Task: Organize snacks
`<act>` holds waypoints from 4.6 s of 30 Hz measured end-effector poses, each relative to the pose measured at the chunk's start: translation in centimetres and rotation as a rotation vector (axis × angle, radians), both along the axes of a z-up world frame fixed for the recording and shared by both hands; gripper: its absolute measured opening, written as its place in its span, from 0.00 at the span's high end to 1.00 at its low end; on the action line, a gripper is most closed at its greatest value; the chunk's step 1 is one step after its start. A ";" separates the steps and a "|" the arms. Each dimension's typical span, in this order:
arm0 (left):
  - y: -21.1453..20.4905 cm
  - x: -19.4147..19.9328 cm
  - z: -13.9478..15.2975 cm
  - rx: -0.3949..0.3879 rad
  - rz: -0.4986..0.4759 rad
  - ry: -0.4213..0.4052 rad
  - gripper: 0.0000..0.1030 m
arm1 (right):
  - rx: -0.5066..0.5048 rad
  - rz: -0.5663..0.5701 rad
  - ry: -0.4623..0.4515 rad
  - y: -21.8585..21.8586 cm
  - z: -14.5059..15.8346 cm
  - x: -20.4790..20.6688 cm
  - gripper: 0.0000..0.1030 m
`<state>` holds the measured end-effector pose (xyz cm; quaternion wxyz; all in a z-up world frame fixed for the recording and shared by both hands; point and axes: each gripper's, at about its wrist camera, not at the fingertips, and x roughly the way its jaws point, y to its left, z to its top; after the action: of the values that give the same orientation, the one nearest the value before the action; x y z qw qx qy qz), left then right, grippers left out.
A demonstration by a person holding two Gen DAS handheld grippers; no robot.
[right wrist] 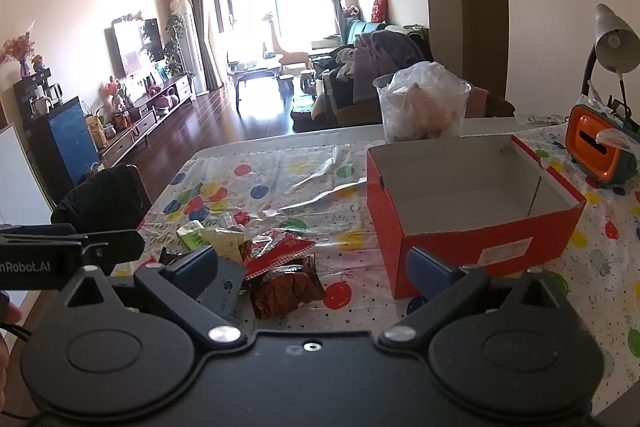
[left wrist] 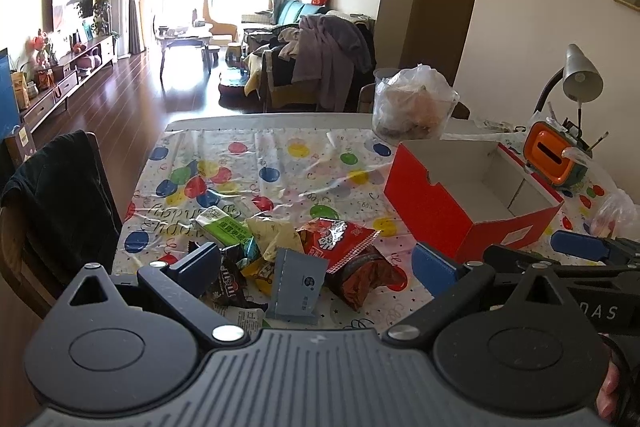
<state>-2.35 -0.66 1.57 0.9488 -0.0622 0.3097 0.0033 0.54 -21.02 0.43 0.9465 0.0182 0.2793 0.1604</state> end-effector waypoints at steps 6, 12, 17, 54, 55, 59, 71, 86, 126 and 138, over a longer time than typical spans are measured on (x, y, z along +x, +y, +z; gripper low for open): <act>0.0 -0.5 0.2 0.002 -0.009 -0.015 0.01 | -0.005 -0.001 -0.024 0.1 0.3 -0.7 0.02; 0.1 -0.6 0.2 0.002 -0.006 -0.018 0.01 | -0.007 0.006 -0.037 0.2 0.7 -1.1 0.02; 0.1 -0.6 0.2 0.004 -0.001 -0.017 0.01 | -0.007 0.011 -0.033 0.3 0.7 -0.9 0.02; 7.9 11.5 -11.2 -0.014 0.122 0.386 0.19 | -0.252 0.363 0.305 7.8 -10.9 14.7 0.10; 8.0 12.0 -11.5 -0.019 0.118 0.397 0.24 | -0.255 0.371 0.312 8.1 -11.1 14.9 0.10; 9.1 13.6 -13.0 -0.074 0.137 0.464 0.39 | -0.254 0.376 0.345 8.6 -12.1 15.8 0.12; 10.9 14.4 -14.4 -0.186 0.164 0.520 0.58 | -0.182 0.379 0.437 8.6 -12.8 16.8 0.28; 11.4 12.9 -13.5 -0.224 0.177 0.469 0.70 | -0.152 0.331 0.418 7.0 -11.1 14.0 0.42; -7.5 15.8 1.6 -0.132 -0.177 0.216 0.70 | -0.103 0.084 0.136 -9.0 2.6 13.8 0.42; -17.3 23.2 -0.4 -0.097 -0.190 0.289 0.70 | -0.138 0.083 0.204 -16.6 0.7 21.9 0.42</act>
<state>20.84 -17.95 1.21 0.8862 -0.0774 0.4473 -0.0925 22.39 -37.66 1.09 0.9048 -0.0425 0.3849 0.1770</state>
